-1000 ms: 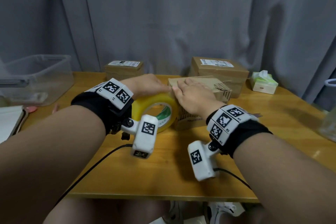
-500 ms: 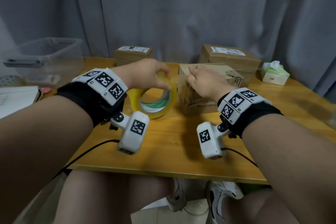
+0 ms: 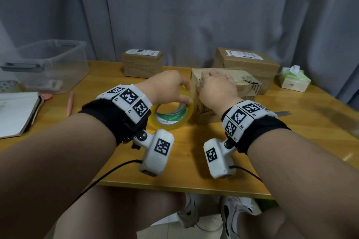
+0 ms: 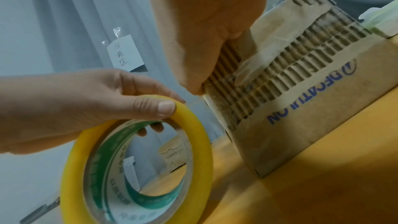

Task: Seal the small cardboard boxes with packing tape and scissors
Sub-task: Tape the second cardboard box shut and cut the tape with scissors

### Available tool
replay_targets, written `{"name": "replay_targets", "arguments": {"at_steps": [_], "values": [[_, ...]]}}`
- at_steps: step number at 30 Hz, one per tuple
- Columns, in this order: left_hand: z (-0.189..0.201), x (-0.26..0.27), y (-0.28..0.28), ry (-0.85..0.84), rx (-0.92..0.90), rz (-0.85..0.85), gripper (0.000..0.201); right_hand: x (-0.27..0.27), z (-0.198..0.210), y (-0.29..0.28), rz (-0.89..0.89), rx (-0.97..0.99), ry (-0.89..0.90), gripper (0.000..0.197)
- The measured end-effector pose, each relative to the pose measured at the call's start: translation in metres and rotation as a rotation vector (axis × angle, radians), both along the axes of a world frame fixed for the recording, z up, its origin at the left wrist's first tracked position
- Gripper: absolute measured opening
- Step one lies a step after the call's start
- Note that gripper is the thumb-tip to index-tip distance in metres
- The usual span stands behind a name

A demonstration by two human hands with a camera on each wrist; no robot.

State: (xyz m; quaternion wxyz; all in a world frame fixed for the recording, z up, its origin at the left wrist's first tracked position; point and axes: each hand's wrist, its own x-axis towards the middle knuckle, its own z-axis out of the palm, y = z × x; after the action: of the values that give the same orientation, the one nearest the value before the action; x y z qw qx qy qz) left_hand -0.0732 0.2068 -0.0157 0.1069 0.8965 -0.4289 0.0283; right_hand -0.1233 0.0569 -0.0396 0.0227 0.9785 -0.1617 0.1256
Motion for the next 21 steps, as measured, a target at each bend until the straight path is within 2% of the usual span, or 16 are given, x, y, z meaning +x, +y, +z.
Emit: {"name": "replay_targets", "arguments": {"at_steps": [3,5,7,8,9,11,13,14,17,19,21], "values": [[-0.004,0.0,0.003,0.03,-0.079,0.015,0.044,0.002,-0.001,0.0,0.011,0.009,-0.019,0.05],[-0.007,-0.002,0.004,0.058,-0.122,0.035,0.042,0.001,0.002,-0.004,0.043,0.043,0.022,0.053],[-0.01,-0.003,0.002,0.063,-0.121,0.046,0.041,-0.005,0.012,-0.011,0.125,0.168,0.068,0.058],[-0.01,-0.004,0.0,0.06,-0.11,0.051,0.04,-0.009,0.019,-0.016,0.178,0.294,0.054,0.059],[-0.01,-0.004,-0.003,0.061,-0.102,0.062,0.041,-0.015,0.025,-0.021,0.228,0.44,-0.014,0.058],[-0.011,-0.004,-0.007,0.058,-0.1,0.093,0.042,-0.03,0.036,-0.035,0.231,0.612,-0.317,0.046],[-0.012,-0.005,-0.01,0.027,-0.098,0.122,0.041,-0.047,0.037,-0.054,0.043,0.568,-0.549,0.029],[-0.013,-0.006,-0.011,0.011,-0.096,0.134,0.04,-0.056,0.034,-0.063,-0.067,0.534,-0.554,0.022],[-0.014,-0.008,-0.011,0.002,-0.124,0.156,0.037,-0.076,0.013,-0.088,-0.332,0.509,-0.289,0.013],[-0.014,-0.008,-0.011,0.005,-0.138,0.171,0.035,-0.079,-0.006,-0.097,-0.414,0.518,-0.115,0.027],[-0.015,-0.007,-0.014,0.0,-0.122,0.183,0.034,-0.076,-0.022,-0.102,-0.422,0.505,0.007,0.038]]}}
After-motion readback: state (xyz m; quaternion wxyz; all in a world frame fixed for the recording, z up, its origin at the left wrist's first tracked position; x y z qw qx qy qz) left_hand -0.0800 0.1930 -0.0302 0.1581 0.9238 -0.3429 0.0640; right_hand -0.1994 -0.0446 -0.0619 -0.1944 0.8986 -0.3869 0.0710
